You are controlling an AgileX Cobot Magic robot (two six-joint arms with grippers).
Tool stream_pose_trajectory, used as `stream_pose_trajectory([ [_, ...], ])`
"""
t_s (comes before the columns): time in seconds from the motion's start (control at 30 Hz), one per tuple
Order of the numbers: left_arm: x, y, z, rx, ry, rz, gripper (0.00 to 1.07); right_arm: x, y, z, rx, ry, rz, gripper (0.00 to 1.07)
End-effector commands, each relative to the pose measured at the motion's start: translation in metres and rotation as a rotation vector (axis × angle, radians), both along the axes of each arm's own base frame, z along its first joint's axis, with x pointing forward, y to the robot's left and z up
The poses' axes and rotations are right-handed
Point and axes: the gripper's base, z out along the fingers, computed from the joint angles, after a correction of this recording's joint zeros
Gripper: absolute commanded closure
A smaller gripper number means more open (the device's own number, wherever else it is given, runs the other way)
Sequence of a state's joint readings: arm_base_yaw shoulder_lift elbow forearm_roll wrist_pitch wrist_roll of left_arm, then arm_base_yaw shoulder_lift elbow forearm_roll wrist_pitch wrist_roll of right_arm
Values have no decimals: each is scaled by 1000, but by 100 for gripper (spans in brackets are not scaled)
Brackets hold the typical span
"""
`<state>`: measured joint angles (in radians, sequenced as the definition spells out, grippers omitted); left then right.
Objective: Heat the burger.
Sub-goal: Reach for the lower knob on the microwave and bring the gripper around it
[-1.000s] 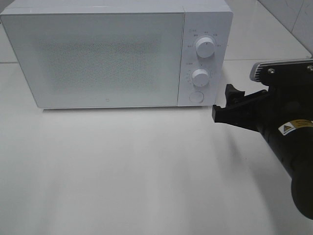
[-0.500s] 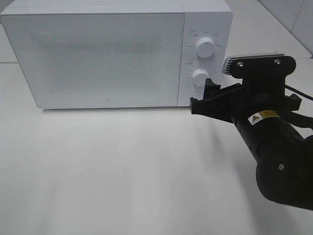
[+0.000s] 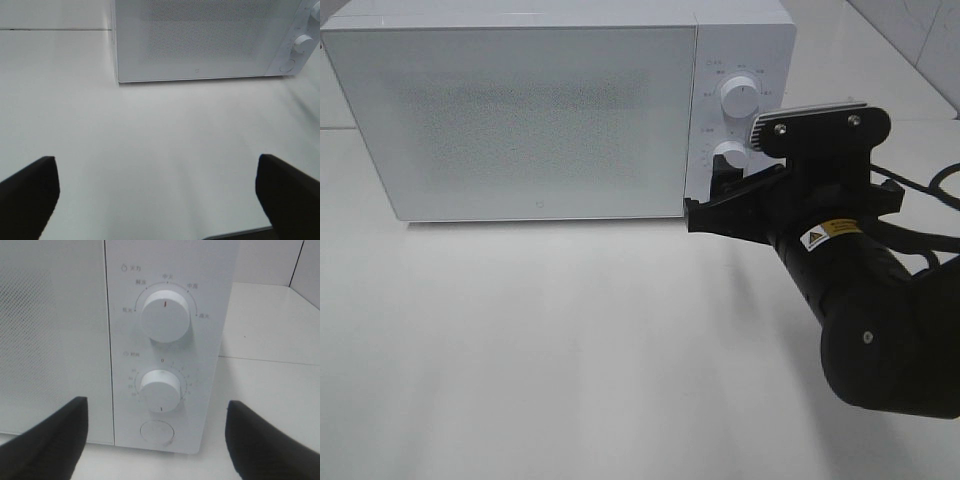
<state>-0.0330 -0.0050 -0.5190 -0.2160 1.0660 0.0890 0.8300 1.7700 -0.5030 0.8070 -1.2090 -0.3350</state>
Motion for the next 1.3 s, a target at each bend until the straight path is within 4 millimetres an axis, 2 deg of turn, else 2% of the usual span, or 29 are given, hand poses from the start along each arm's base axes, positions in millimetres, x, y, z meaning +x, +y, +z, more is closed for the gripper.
stream_pose_trajectory([
  [0.03,-2,0,0,-3,-22,2,7,2,2,-2,-4,-22,0,33],
  [0.37,-2,0,0,-3,-22,2,7,8,7,-12,31,-18,-15,33],
  [0.73,-2,0,0,-3,-22,2,7,31,8,-18,41,-10,-65,32],
  [0.83,-2,0,0,-3,-22,2,7,40,7,-23,33,1,-67,29],
  [0.97,-2,0,0,-3,-22,2,7,48,11,-29,34,14,-68,29],
  [1.3,-2,0,0,-3,-22,2,7,60,20,-36,36,12,-70,31],
])
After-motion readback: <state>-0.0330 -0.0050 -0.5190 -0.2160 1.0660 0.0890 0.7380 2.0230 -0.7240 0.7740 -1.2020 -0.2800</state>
